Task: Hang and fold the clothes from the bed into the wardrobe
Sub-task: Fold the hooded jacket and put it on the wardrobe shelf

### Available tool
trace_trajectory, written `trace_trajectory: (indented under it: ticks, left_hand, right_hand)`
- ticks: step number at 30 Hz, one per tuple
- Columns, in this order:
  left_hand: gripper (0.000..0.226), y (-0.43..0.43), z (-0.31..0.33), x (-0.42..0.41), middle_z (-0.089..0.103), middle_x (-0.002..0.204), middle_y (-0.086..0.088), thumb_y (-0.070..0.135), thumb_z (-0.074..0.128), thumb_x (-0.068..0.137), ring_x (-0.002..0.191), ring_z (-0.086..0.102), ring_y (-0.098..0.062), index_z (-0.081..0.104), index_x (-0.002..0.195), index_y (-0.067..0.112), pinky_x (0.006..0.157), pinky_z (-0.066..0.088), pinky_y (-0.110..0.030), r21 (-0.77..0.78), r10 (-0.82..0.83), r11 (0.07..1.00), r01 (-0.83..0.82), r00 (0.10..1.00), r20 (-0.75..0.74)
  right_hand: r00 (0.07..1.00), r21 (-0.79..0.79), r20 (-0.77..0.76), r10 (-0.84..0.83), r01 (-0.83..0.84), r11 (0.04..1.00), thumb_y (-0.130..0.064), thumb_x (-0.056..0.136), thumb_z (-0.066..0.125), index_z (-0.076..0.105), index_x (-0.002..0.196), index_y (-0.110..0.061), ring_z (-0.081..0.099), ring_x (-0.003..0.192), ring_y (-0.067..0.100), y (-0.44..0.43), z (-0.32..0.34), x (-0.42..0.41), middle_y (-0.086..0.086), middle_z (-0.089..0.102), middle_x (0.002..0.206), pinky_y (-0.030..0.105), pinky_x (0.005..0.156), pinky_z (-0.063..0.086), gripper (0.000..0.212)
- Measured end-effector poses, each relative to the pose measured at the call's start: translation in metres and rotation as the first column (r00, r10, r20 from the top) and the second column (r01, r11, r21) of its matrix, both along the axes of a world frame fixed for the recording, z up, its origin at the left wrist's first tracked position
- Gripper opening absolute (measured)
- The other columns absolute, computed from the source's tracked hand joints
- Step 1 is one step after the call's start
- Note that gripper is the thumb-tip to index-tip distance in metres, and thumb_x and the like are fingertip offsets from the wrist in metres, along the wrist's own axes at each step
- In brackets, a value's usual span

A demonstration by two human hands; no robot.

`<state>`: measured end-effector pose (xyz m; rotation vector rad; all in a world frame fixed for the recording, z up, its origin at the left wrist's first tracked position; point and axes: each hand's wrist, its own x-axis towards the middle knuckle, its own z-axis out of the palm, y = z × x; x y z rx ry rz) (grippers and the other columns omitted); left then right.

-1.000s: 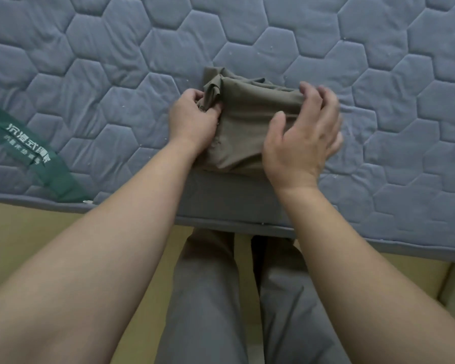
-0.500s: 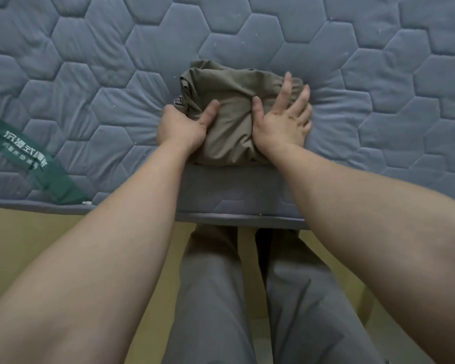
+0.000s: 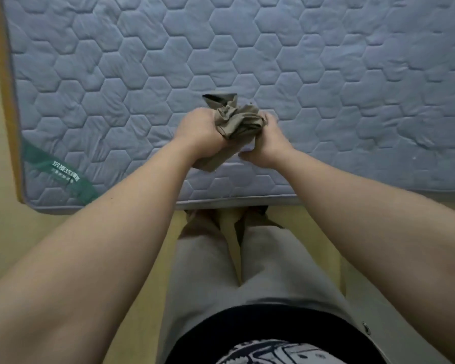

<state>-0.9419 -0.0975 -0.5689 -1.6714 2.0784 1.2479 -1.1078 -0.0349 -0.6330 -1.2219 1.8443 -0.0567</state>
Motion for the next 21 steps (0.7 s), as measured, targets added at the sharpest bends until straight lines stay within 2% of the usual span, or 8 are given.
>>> trace_trajectory:
  ticks: [3, 5, 7, 11, 13, 17, 19, 21]
  left_hand:
    - [0.015, -0.001, 0.070, -0.023, 0.066, 0.089, -0.007, 0.035, 0.063, 0.086, 0.092, 0.065, -0.036, 0.064, 0.088, 0.020, 0.068, 0.044, -0.033, -0.138, -0.236, 0.956, 0.260, 0.958, 0.164]
    - [0.003, 0.001, 0.119, -0.039, 0.064, 0.090, -0.006, 0.027, 0.059, 0.088, 0.093, 0.064, -0.036, 0.060, 0.086, 0.027, 0.067, 0.041, -0.034, -0.191, -0.349, 0.902, 0.388, 0.914, 0.207]
    - [0.005, 0.004, 0.168, -0.057, 0.066, 0.094, -0.007, 0.024, 0.059, 0.089, 0.095, 0.064, -0.036, 0.061, 0.091, 0.028, 0.067, 0.042, -0.034, -0.232, -0.444, 0.840, 0.490, 0.867, 0.224]
    - [0.013, 0.003, 0.244, -0.096, 0.069, 0.103, -0.007, 0.027, 0.063, 0.088, 0.098, 0.063, -0.033, 0.062, 0.101, 0.023, 0.069, 0.039, -0.032, -0.330, -0.554, 0.735, 0.592, 0.805, 0.212]
    - [0.021, 0.001, 0.272, -0.114, 0.067, 0.101, -0.004, 0.032, 0.070, 0.085, 0.095, 0.062, -0.031, 0.059, 0.102, 0.026, 0.070, 0.040, -0.032, -0.377, -0.571, 0.712, 0.593, 0.801, 0.181]
    - [0.044, 0.001, 0.322, -0.156, 0.052, 0.095, 0.007, 0.040, 0.080, 0.079, 0.090, 0.053, -0.021, 0.045, 0.103, 0.031, 0.073, 0.037, -0.031, -0.429, -0.595, 0.677, 0.598, 0.788, 0.159]
    - [0.049, 0.004, 0.340, -0.179, 0.051, 0.095, 0.007, 0.040, 0.081, 0.078, 0.090, 0.052, -0.022, 0.045, 0.108, 0.026, 0.072, 0.037, -0.032, -0.472, -0.623, 0.624, 0.623, 0.761, 0.180]
    - [0.050, 0.008, 0.355, -0.199, 0.053, 0.096, 0.005, 0.043, 0.079, 0.079, 0.090, 0.053, -0.023, 0.044, 0.110, 0.026, 0.072, 0.041, -0.034, -0.510, -0.656, 0.561, 0.652, 0.726, 0.207]
  right_hand:
    - [0.986, -0.095, 0.168, -0.019, 0.035, 0.995, -0.053, 0.049, 0.081, 0.037, 0.147, -0.027, 0.054, 0.128, 0.023, 0.018, 0.053, -0.023, 0.003, 0.047, 0.143, 0.048, 0.105, 0.049, 0.110]
    - [0.965, -0.162, 0.254, -0.070, 0.114, 0.980, -0.047, 0.047, 0.093, 0.026, 0.155, -0.027, 0.050, 0.132, 0.017, 0.026, 0.099, -0.042, 0.001, 0.046, 0.147, 0.038, 0.111, 0.044, 0.129]
    - [0.941, -0.188, 0.327, -0.088, 0.156, 0.970, -0.031, 0.057, 0.098, 0.011, 0.160, -0.024, 0.046, 0.131, 0.007, 0.033, 0.152, -0.060, -0.008, 0.040, 0.149, 0.026, 0.109, 0.040, 0.135]
    - [0.865, -0.254, 0.493, -0.093, 0.245, 0.936, 0.000, 0.068, 0.091, 0.026, 0.149, -0.020, 0.059, 0.095, -0.018, 0.041, 0.241, -0.098, -0.008, 0.056, 0.130, 0.015, 0.091, 0.053, 0.106]
    - [0.821, -0.281, 0.558, -0.121, 0.324, 0.903, 0.006, 0.069, 0.088, 0.040, 0.140, -0.020, 0.064, 0.093, -0.014, 0.045, 0.276, -0.120, -0.008, 0.066, 0.121, 0.010, 0.080, 0.052, 0.090]
    - [0.809, -0.372, 0.572, -0.136, 0.404, 0.836, -0.002, 0.071, 0.089, 0.066, 0.116, -0.019, 0.070, 0.096, 0.000, 0.062, 0.337, -0.160, -0.011, 0.076, 0.101, 0.014, 0.078, 0.050, 0.053]
    - [0.854, -0.454, 0.499, -0.148, 0.403, 0.794, -0.012, 0.072, 0.091, 0.067, 0.100, -0.020, 0.067, 0.080, 0.001, 0.072, 0.361, -0.176, -0.014, 0.073, 0.085, 0.013, 0.068, 0.048, 0.037]
    - [0.912, -0.530, 0.377, -0.163, 0.357, 0.769, -0.021, 0.072, 0.092, 0.059, 0.092, -0.021, 0.058, 0.068, 0.002, 0.081, 0.382, -0.189, -0.014, 0.065, 0.075, 0.015, 0.061, 0.043, 0.039]
